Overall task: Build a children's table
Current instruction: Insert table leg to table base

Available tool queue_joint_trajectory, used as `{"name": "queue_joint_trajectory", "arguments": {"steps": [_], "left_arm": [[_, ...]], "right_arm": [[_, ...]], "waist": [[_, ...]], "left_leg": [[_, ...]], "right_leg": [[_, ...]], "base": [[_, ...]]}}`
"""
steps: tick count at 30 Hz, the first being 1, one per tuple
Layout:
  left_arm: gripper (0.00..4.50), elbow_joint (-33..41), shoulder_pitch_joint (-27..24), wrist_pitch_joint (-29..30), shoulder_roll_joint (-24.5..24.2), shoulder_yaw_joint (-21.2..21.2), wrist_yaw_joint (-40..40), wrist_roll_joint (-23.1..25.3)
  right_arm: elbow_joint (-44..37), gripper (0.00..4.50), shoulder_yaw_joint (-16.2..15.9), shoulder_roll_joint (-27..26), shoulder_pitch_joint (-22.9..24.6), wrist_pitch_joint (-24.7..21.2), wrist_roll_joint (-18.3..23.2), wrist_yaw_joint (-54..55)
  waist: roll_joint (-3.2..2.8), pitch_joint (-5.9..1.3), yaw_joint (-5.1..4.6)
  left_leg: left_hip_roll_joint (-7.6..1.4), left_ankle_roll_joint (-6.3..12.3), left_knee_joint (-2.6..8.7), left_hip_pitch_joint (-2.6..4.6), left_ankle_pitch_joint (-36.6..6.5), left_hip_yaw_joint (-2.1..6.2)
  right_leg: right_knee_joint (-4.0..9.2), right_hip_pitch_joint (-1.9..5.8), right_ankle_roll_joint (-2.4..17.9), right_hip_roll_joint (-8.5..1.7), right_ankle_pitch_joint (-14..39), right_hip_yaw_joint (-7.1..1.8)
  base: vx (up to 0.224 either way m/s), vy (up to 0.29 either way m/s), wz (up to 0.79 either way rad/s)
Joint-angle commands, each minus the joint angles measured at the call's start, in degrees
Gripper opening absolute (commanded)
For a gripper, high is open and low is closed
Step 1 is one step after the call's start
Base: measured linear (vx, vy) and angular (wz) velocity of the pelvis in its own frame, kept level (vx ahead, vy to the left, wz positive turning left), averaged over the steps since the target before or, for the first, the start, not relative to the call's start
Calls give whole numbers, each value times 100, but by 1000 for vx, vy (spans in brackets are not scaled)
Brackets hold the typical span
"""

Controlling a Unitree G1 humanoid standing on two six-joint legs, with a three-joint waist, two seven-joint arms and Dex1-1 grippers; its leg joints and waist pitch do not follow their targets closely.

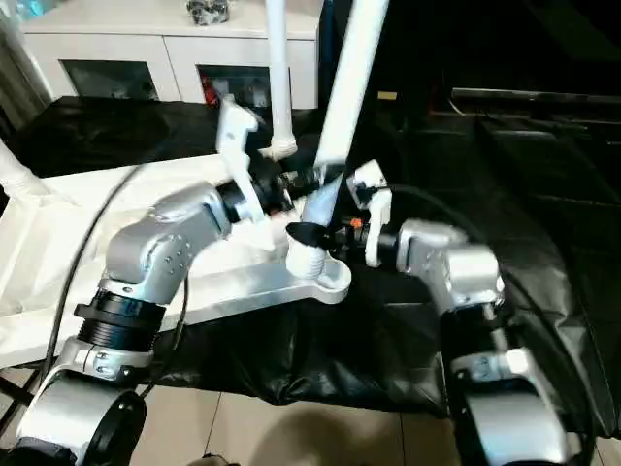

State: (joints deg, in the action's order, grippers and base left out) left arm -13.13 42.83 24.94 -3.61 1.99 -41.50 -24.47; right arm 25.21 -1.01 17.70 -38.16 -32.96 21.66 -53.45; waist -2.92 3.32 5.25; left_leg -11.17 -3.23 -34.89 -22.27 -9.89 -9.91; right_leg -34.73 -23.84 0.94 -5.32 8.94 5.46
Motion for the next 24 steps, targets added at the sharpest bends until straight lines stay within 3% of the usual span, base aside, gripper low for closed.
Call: {"name": "queue_joint_trajectory", "arguments": {"steps": [1, 4, 6, 10, 14, 18, 24], "left_arm": [[307, 158, -111, -33, -116, 9, -180, -11], [307, 199, -350, -84, -393, 219, -562, 72], [307, 233, -685, -288, -888, 749, -1154, 423], [307, 22, -1006, -580, -1395, 1351, -1681, 954], [307, -388, -1020, -792, -1490, 1577, -1705, 1278], [258, -789, -912, -912, -1489, 1658, -1681, 1397], [223, -1349, -808, -963, -1448, 1795, -1618, 1709]], "right_arm": [[-19, 188, 169, 2, 1, 172, -1, 149], [-54, 188, 234, 19, 78, 280, -49, 302], [-75, 188, 184, 144, 188, 387, -194, 344], [-118, 188, 204, 293, 264, 464, -257, 342], [-194, 188, 188, 368, 272, 466, -257, 311], [-215, 188, 142, 397, 270, 500, -295, 277], [-248, 188, 48, 428, 305, 548, -376, 252]], "waist": [[97, -492, 16], [88, -479, -5], [72, -473, -17], [40, -473, -34], [46, -457, -36], [55, -476, -37], [47, -471, -41]], "left_leg": [[-140, 350, 336, 65, -755, 26], [-130, 334, 343, 70, -835, 14], [-138, 314, 360, 70, -876, 20], [-146, 174, 378, 103, -1037, 24], [-138, 120, 392, 107, -1208, 24], [-130, 140, 378, 100, -1107, 24], [-122, 183, 371, 93, -1083, 22]], "right_leg": [[386, 385, 1155, -280, 1267, -230], [404, 377, 1085, -268, 1401, -233], [411, 367, 1025, -256, 1482, -232], [408, 355, 973, -264, 1559, -247], [431, 356, 973, -266, 1656, -257], [411, 368, 1002, -272, 1525, -259], [417, 367, 1041, -265, 1489, -252]], "base": [[0, 0, 0], [0, 0, 0], [0, 0, 0], [0, 0, 0], [0, 0, 0], [0, 0, 0], [0, 0, 0]]}}
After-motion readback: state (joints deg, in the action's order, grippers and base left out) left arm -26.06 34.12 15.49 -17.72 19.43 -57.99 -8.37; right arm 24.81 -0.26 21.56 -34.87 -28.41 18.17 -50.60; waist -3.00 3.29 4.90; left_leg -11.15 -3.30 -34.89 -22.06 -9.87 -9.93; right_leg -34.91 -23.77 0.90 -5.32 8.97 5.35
